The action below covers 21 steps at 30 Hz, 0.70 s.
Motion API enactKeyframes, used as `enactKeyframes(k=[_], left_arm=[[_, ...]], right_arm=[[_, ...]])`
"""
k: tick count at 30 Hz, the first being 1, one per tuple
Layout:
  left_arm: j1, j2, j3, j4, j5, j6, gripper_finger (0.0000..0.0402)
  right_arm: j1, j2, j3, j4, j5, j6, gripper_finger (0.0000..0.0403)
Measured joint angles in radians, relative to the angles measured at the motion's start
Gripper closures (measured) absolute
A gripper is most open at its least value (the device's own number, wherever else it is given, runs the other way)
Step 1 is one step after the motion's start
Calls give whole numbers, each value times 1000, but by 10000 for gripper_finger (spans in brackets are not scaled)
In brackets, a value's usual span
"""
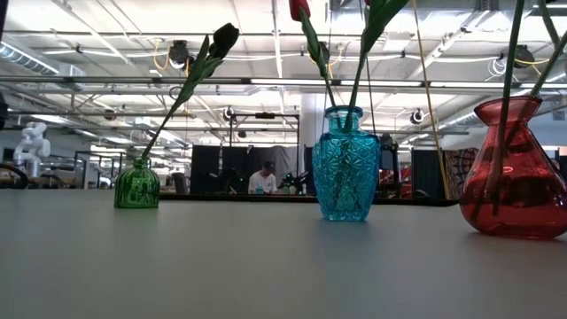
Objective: Sort flowers into vase by color
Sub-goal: Put the pink tulip into the red vase
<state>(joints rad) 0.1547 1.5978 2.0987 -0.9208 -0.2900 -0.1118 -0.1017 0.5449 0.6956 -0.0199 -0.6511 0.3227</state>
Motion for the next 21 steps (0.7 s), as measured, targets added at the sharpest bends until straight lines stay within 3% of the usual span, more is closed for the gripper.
enactKeyframes(k=[6,21], left_arm=[[0,0,0,0,-4,-66,292],[2,0,0,-1,-5,-65,292]], right_arm=[[-1,19,0,-35,19,-26,403],[0,109,0,-4,81,-107,403]])
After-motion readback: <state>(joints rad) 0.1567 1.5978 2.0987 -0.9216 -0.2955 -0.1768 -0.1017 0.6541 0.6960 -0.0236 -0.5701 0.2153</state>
